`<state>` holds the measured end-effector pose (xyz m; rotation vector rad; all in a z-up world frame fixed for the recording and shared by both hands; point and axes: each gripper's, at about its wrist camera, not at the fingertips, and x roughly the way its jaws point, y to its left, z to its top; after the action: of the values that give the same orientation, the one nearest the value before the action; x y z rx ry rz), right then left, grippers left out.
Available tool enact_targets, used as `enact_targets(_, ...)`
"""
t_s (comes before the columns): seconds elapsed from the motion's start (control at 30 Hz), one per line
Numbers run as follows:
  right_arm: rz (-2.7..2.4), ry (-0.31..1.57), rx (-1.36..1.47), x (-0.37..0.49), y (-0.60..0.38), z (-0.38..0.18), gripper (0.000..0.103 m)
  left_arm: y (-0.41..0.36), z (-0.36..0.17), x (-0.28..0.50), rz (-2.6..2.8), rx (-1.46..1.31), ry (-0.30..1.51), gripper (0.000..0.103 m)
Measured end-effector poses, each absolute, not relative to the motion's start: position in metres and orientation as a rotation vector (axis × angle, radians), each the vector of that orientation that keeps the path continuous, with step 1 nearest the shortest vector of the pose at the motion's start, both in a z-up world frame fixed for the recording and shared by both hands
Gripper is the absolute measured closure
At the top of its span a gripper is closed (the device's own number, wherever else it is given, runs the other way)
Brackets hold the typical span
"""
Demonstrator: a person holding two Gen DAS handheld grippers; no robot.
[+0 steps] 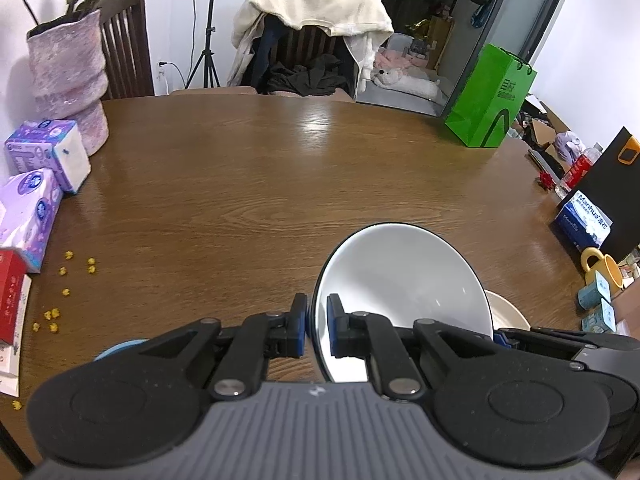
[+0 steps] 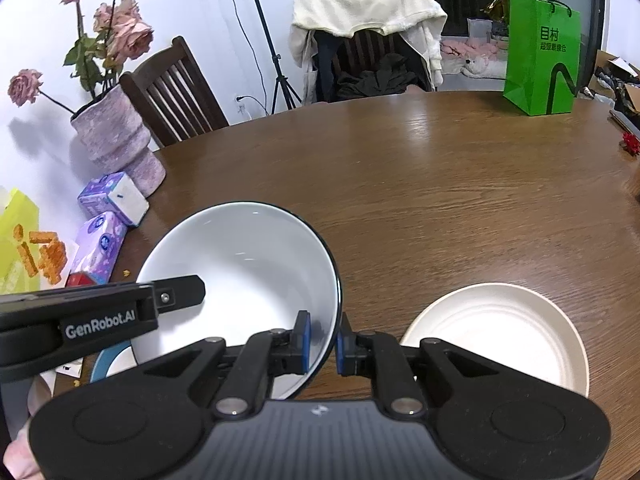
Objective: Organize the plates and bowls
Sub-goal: 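Carry the white bowl with both grippers over the light-blue bowl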
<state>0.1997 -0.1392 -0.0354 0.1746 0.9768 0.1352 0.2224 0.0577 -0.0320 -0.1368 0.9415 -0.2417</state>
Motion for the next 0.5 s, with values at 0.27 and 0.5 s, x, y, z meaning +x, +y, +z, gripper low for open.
enact_targets(0.27, 0.16, 0.985, 0.158, 0.196, -0.11, -0.037, 0.091, 0.089, -0.035, 0.215, -0.215, -0.156, 0.942, 0.092)
enact_targets(0.5, 0.197, 0.997, 0.133, 0.195, -0.084, -0.039, 0.091, 0.114, -0.038, 0.207, -0.177, -0.178, 0.946, 0.092)
